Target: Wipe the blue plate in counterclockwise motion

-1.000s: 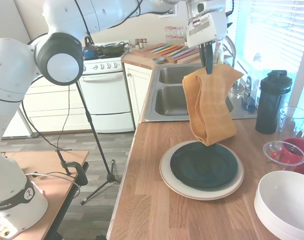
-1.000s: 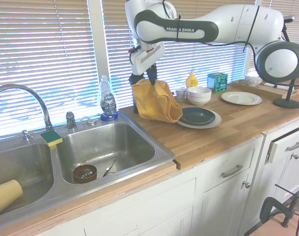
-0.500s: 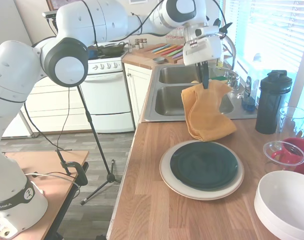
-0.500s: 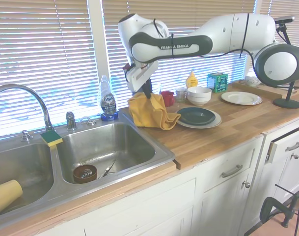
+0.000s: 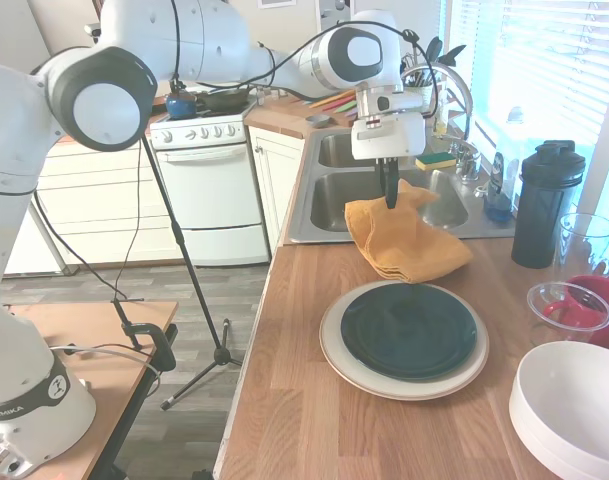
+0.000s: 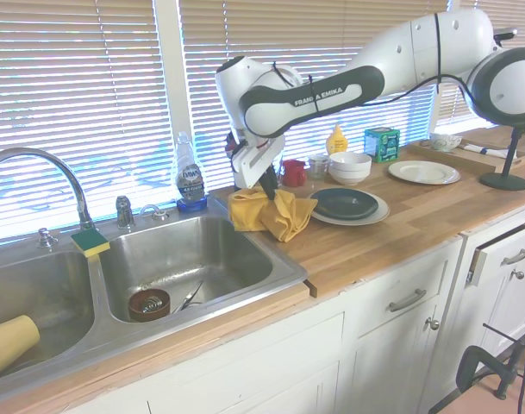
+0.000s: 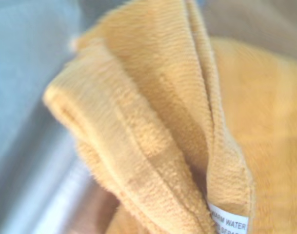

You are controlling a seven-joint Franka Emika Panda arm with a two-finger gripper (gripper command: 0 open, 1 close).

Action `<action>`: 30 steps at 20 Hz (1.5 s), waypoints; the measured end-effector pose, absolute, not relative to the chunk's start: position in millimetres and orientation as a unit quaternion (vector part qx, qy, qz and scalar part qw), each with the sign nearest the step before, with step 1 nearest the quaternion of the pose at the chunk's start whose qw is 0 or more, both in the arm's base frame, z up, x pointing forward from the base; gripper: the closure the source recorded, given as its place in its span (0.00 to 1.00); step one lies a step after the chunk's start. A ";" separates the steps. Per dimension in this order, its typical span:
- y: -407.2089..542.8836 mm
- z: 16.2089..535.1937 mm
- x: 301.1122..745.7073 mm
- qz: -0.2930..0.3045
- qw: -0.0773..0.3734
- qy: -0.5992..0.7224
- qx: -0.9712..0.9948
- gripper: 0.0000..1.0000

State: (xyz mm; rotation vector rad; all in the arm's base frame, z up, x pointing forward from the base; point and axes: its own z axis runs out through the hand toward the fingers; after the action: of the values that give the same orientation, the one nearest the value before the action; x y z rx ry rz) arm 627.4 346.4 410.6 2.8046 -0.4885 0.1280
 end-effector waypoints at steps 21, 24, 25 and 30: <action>260.9 332.8 706.8 -0.074 0.113 -0.212 0.968 1.00; 262.2 332.3 709.6 -0.069 0.111 -0.211 0.969 0.00; 262.7 332.8 710.4 -0.065 0.110 -0.211 0.969 0.00; 263.8 334.4 713.4 -0.054 0.104 -0.210 0.971 0.00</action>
State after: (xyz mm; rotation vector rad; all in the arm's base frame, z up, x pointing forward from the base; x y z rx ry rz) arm 713.4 263.8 334.4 2.8623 -0.6201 -0.1597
